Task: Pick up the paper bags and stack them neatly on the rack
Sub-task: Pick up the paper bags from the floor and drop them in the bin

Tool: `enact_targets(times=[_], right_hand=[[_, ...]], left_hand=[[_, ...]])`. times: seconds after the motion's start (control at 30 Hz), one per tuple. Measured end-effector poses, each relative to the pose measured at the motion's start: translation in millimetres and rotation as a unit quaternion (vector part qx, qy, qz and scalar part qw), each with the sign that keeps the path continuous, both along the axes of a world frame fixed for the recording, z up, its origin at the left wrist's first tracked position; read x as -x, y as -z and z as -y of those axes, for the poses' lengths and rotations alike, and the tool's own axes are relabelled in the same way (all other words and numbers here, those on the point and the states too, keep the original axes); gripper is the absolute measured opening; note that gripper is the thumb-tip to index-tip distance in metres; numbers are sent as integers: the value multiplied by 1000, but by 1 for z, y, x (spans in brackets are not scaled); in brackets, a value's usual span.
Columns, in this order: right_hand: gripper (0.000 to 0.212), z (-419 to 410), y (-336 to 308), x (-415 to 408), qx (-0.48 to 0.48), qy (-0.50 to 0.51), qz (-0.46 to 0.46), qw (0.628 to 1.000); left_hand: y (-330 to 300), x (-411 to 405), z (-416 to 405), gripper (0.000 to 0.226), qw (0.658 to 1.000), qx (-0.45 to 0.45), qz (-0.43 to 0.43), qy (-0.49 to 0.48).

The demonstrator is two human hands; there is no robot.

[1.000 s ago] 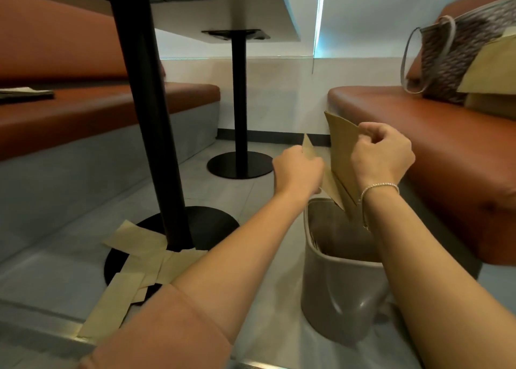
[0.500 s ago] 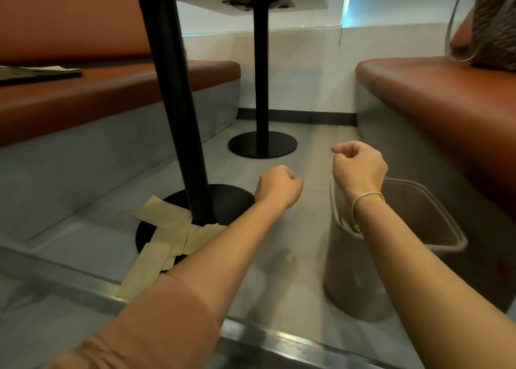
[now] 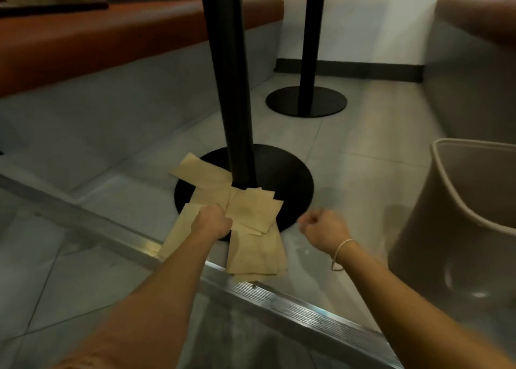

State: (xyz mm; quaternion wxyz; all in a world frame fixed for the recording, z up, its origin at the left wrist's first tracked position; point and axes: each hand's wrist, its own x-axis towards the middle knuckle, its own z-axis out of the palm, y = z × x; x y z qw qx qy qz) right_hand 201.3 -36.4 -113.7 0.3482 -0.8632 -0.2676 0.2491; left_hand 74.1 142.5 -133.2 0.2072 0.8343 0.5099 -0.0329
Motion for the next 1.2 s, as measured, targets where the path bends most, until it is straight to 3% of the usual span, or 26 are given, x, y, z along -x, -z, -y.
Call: enact_targets(times=[0.23, 0.4, 0.47, 0.57, 0.67, 0.8, 1.03, 1.2], right_hand=[[21, -29, 61, 12, 48, 12, -123, 991], [22, -44, 93, 11, 33, 58, -200, 977], [25, -51, 102, 10, 16, 84, -227, 970], [24, -61, 111, 10, -8, 103, -248, 963], [26, -73, 113, 12, -49, 129, -276, 951], [34, -90, 112, 12, -95, 141, -322, 931], [26, -102, 111, 15, -124, 171, -358, 909], [26, -119, 121, 19, -76, 175, -295, 936]], left_hand=[[44, -29, 10, 52, 995, 11, 75, 66], [71, -46, 12, 77, 991, -27, 30, 126], [77, -47, 10, 74, 990, -50, 23, 130], [83, -48, 6, 50, 984, -116, 32, 129], [83, -48, 3, 35, 982, -134, 91, 102], [77, -44, -5, 37, 983, -85, 164, 1], [76, -43, -9, 38, 983, -72, 167, -7], [71, -45, -8, 38, 985, -38, 167, 6]])
